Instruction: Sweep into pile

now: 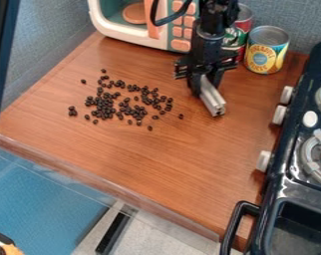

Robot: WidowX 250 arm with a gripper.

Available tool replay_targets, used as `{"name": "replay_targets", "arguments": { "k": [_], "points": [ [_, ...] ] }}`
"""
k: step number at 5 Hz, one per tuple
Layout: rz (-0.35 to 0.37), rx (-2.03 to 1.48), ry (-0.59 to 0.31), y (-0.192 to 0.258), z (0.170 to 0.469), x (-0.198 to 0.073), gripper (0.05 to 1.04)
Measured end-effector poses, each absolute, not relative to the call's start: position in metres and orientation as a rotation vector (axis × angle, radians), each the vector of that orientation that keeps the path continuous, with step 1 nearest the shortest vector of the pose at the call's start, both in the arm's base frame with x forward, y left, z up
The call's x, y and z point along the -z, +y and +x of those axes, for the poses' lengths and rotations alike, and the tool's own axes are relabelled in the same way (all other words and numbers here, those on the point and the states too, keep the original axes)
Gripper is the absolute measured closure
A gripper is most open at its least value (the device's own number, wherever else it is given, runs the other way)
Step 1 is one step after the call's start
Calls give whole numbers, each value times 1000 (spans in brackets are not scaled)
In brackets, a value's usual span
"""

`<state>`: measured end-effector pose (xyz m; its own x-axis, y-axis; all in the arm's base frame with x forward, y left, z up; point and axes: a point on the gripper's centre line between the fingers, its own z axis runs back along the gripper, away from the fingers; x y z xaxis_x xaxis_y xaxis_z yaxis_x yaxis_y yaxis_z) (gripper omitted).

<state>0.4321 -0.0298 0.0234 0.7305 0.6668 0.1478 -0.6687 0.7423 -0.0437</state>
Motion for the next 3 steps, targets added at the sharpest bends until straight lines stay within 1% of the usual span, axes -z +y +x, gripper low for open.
{"name": "replay_targets", "arguments": {
  "k": [1, 2, 3],
  "points": [
    [-43, -733, -119, -40, 434, -33, 694],
    [-77, -713, -58, -42, 436, -55, 694],
    [4, -643, 14, -24, 427, -74, 694]
  ]
}}
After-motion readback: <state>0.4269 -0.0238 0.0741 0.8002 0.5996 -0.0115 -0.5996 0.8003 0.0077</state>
